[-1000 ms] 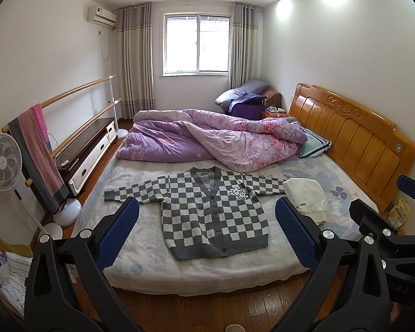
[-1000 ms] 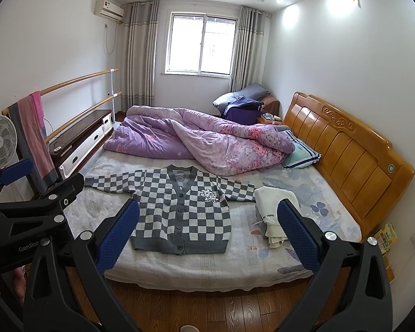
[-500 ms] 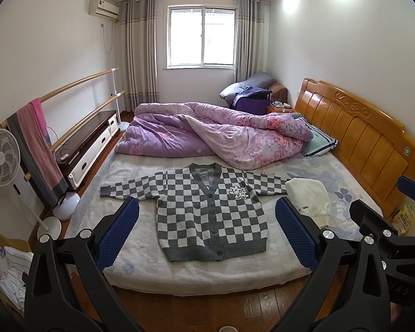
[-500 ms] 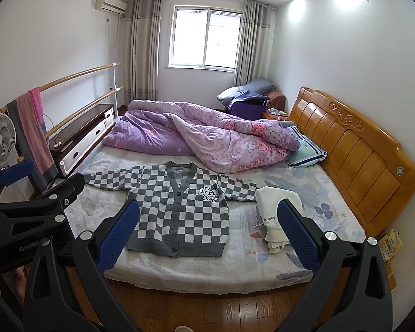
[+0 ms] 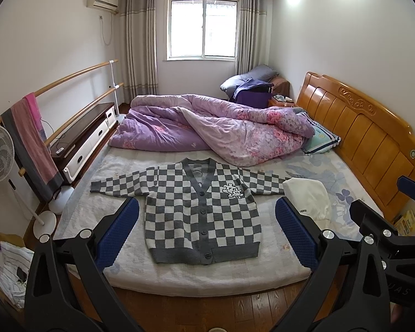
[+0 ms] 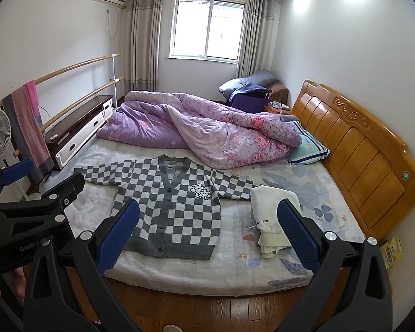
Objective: Fold large clothes
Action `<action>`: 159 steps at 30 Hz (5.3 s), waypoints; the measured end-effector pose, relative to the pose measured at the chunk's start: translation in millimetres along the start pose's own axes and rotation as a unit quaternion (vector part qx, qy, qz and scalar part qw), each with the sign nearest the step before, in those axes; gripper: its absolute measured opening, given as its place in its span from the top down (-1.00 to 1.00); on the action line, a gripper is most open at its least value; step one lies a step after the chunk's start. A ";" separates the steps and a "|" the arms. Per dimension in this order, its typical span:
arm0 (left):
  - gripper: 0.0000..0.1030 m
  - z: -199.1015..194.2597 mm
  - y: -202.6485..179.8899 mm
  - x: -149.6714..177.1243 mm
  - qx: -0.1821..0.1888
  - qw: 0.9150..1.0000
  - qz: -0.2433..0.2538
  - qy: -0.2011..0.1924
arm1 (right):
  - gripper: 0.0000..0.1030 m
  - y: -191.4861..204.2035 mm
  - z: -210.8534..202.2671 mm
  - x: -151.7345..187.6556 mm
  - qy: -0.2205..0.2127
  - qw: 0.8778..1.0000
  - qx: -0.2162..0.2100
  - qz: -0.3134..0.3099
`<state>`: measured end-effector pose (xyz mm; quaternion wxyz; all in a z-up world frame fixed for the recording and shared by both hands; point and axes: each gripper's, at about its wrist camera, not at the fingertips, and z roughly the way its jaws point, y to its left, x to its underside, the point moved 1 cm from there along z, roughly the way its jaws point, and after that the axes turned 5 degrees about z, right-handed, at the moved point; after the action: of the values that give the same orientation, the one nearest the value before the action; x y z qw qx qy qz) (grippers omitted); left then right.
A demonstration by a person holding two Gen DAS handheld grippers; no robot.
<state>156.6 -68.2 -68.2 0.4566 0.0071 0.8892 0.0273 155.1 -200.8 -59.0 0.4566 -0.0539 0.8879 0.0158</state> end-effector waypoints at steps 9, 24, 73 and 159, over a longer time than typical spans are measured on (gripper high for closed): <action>-0.91 37.3 -0.5 -14.8 0.009 1.000 0.007 0.019 | -0.86 -3.2 31.4 -8.1 0.022 1.000 -0.001 0.010; -0.91 132.3 86.3 -47.8 0.045 0.998 -0.002 0.032 | -0.86 62.5 109.9 -47.8 0.034 0.999 0.027 0.007; -0.58 728.0 696.0 214.1 -0.016 0.845 -0.474 0.246 | 0.16 404.9 740.3 40.1 0.361 0.926 -0.111 -0.002; -0.40 871.6 8.9 97.4 0.054 0.915 -0.056 0.396 | 0.69 -420.3 830.6 136.6 0.331 0.760 0.176 0.531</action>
<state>807.9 -18.9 -653.6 0.0669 -0.0292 0.9963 -0.0455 794.6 -565.4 -645.0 0.0543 0.5052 0.8575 0.0802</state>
